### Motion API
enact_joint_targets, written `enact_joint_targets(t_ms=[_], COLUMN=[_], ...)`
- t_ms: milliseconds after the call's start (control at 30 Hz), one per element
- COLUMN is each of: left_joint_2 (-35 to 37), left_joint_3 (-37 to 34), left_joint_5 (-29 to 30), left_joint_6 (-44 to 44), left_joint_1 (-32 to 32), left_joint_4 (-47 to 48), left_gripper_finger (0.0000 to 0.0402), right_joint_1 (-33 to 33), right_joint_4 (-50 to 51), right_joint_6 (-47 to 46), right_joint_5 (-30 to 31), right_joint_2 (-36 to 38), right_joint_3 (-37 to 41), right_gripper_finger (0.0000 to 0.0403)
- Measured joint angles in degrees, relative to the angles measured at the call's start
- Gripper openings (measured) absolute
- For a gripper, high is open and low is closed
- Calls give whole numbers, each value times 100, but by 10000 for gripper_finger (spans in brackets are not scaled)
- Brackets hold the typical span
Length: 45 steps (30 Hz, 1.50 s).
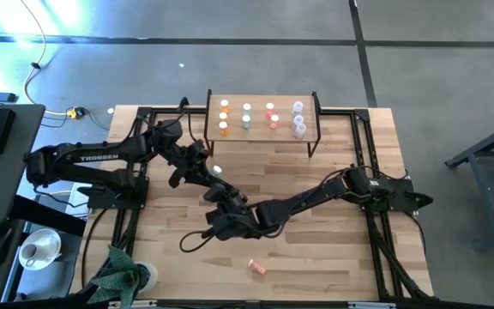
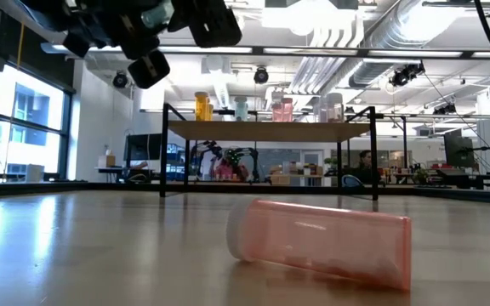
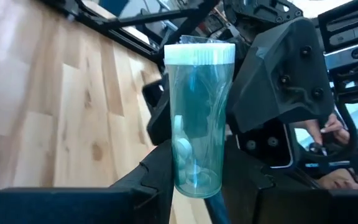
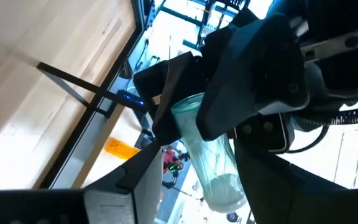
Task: Pick and place medicine bottles onto shelf by color
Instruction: Put the blue pill bottle on the shelf aligned with the blue pill bottles
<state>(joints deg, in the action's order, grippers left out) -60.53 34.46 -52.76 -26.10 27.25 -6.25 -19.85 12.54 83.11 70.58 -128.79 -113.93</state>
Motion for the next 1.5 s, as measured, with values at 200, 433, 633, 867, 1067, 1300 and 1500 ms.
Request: enact_joint_targets(t_ms=[200,433,633,867,1067,1300,1500], left_joint_2=[20,7,7,4,4,2,2], left_joint_3=[9,9,9,8,7,7,4], left_joint_5=[-23,112,108,91,95,91,90], left_joint_6=[293,673,985,1274,1284,1282,1284], left_joint_1=[350,726,965,1037,1013,1011,1011], left_joint_4=[-4,-97,-102,-101,-131,-131,-124], left_gripper_finger=[94,94,94,94,94,94,94], right_joint_1=[11,130,297,609,906,1297,1614], right_joint_4=[24,-36,245,104,140,818,2238], right_joint_6=[-230,-378,-813,-1271,-1745,-2929,-4896], right_joint_5=[127,150,172,162,163,-440,-1796], right_joint_2=[-11,-11,-11,240,458,538,538], right_joint_3=[-196,-765,-1521,-1945,-2115,-2096,-2096], right_gripper_finger=[188,188,188,188,188,188,188])
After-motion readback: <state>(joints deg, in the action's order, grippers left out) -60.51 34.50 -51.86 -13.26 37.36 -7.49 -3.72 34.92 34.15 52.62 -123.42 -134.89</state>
